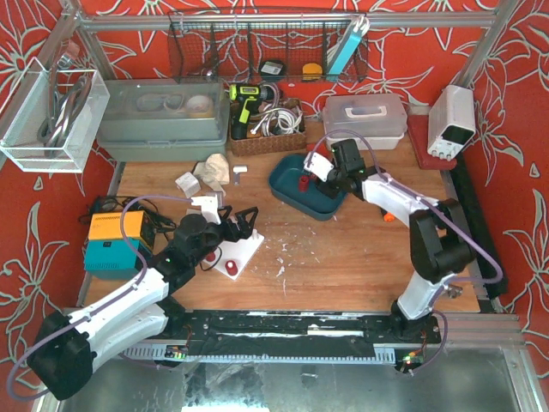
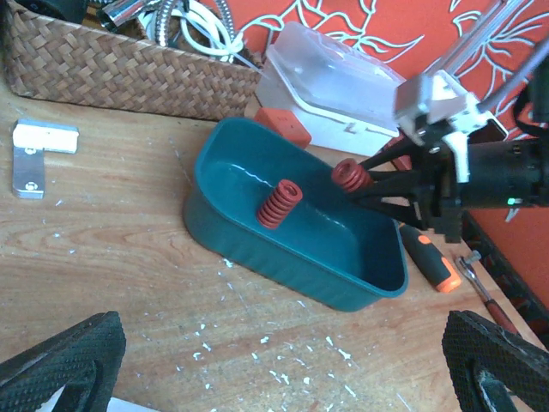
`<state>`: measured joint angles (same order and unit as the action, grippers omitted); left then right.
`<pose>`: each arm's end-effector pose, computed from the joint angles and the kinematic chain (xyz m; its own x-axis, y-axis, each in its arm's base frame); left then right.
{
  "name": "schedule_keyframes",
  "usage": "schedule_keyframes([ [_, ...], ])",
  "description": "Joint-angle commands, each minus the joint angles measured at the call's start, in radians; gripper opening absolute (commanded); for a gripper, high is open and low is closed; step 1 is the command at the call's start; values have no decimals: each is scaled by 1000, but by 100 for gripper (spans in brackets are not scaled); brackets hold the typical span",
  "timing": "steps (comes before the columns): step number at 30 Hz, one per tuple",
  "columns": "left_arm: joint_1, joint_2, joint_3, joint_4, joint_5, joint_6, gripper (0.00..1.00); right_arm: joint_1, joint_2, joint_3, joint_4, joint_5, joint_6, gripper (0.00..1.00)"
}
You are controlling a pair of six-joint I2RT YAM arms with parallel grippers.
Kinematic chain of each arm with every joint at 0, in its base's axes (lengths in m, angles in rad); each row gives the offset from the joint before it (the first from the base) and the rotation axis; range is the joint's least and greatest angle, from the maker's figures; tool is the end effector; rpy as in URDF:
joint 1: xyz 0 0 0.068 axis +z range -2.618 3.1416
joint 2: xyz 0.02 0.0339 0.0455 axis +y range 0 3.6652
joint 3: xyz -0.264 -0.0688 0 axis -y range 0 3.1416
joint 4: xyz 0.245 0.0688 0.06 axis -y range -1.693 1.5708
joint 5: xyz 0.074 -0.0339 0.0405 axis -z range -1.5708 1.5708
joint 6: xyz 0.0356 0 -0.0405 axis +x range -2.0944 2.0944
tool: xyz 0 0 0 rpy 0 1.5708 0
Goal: Install the large spring
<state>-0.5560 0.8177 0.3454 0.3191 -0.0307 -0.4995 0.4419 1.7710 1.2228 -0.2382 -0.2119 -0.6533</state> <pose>0.1647 -0.1011 0.2314 -0.3541 -0.3436 -0.8698 0.3784 0.7979 -0.4693 0.3491 0.1734 0.2187 -0.1723 -0.7389 -0.6514 -0.8275 0.4673 -0.3111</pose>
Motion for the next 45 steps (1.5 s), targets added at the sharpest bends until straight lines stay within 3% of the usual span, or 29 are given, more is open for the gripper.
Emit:
schedule_keyframes([
  [1,2,0,-6,-4,-27,-21,100,31,-117,-88,199,52,250,0],
  [7,2,19,0,11,0,-10,100,94,-288,-280,418,20,420,0],
  [11,2,36,13,21,74,23,95,151,-379,-402,544,18,488,0],
  [18,1,44,33,25,111,13,80,311,-459,-599,753,4,414,0],
  [22,1,51,88,-53,225,-7,74,370,-482,-648,825,-3,430,0],
  [30,1,79,190,-164,480,-67,63,456,-510,-694,858,23,409,0],
  [40,1,161,240,-199,566,-102,63,495,-527,-694,847,12,383,0],
  [45,1,211,233,-138,607,-143,61,504,-530,-692,842,4,373,0],
])
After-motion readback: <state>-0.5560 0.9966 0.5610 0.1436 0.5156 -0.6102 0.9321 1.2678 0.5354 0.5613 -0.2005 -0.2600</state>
